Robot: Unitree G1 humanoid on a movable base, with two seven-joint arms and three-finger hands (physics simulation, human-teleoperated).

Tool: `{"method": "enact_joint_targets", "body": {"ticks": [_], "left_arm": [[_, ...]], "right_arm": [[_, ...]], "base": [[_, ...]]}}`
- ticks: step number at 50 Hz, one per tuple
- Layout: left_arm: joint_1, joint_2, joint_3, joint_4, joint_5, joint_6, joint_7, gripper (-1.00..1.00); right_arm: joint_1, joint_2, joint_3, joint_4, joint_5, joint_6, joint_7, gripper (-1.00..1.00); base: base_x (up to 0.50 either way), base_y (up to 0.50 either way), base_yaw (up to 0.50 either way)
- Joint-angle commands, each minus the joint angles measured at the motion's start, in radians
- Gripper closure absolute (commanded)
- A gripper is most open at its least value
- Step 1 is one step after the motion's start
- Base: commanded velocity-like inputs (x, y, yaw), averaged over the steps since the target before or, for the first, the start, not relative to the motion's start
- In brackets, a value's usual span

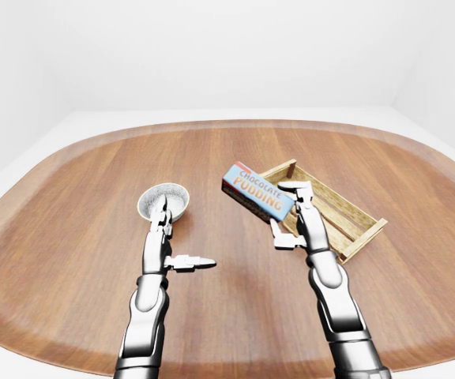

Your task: Pick up the chocolate pudding and put it in the tray.

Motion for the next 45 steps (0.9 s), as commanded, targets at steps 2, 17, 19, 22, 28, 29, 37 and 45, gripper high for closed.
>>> {"method": "enact_joint_targets", "body": {"ticks": [2, 17, 19, 22, 28, 29, 37, 45], "left_arm": [[0.002, 0.0, 0.001, -0.003, -0.01, 0.007, -0.009, -1.0], [0.005, 0.001, 0.002, -0.014, -0.01, 0.015, -0.012, -1.0], [0.005, 0.001, 0.002, -0.015, -0.01, 0.016, -0.012, -1.0], [0.004, 0.001, 0.002, -0.012, -0.01, 0.014, -0.013, -1.0], [0.004, 0.001, 0.003, -0.011, -0.01, 0.013, -0.013, -1.0], [0.004, 0.001, 0.002, -0.012, -0.01, 0.014, -0.013, -1.0], [0.006, 0.0, 0.002, -0.018, -0.01, 0.018, -0.013, -1.0], [0.005, 0.0, 0.002, -0.014, -0.011, 0.015, -0.011, -1.0]], "right_arm": [[-0.054, -0.007, -0.034, 0.001, 0.041, 0.032, 0.019, 1.0], [-0.205, -0.044, -0.063, 0.19, 0.038, 0.0, -0.025, 1.0], [-0.218, -0.045, -0.065, 0.209, 0.04, 0.0, -0.035, 1.0], [-0.237, -0.049, -0.067, 0.24, 0.041, 0.0, -0.042, 1.0], [-0.273, -0.056, -0.07, 0.289, 0.044, 0.0, -0.06, 1.0], [-0.276, -0.057, -0.07, 0.291, 0.045, 0.0, -0.06, 1.0], [-0.306, -0.059, -0.066, 0.331, 0.035, 0.0, -0.077, 1.0], [-0.356, -0.065, -0.068, 0.415, 0.033, 0.0, -0.093, 1.0]], "base": [[0.0, 0.0, 0.0], [0.0, 0.0, 0.0], [0.0, 0.0, 0.0], [0.0, 0.0, 0.0], [0.0, 0.0, 0.0], [0.0, 0.0, 0.0], [0.0, 0.0, 0.0], [0.0, 0.0, 0.0]]}}
